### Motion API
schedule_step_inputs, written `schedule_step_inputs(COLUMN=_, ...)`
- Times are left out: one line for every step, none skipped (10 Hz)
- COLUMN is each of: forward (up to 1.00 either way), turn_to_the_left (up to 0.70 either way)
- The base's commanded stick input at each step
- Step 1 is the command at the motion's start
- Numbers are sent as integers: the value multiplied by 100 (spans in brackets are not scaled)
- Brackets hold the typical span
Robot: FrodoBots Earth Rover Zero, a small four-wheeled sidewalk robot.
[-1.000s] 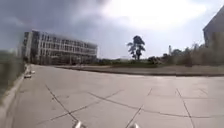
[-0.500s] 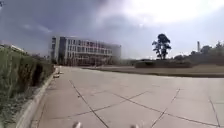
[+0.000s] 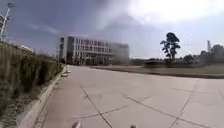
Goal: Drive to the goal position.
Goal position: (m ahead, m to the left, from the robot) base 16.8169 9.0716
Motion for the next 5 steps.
schedule_step_inputs(forward=70, turn_to_the_left=32)
schedule_step_inputs(forward=70, turn_to_the_left=35)
schedule_step_inputs(forward=70, turn_to_the_left=35)
schedule_step_inputs(forward=70, turn_to_the_left=35)
schedule_step_inputs(forward=70, turn_to_the_left=8)
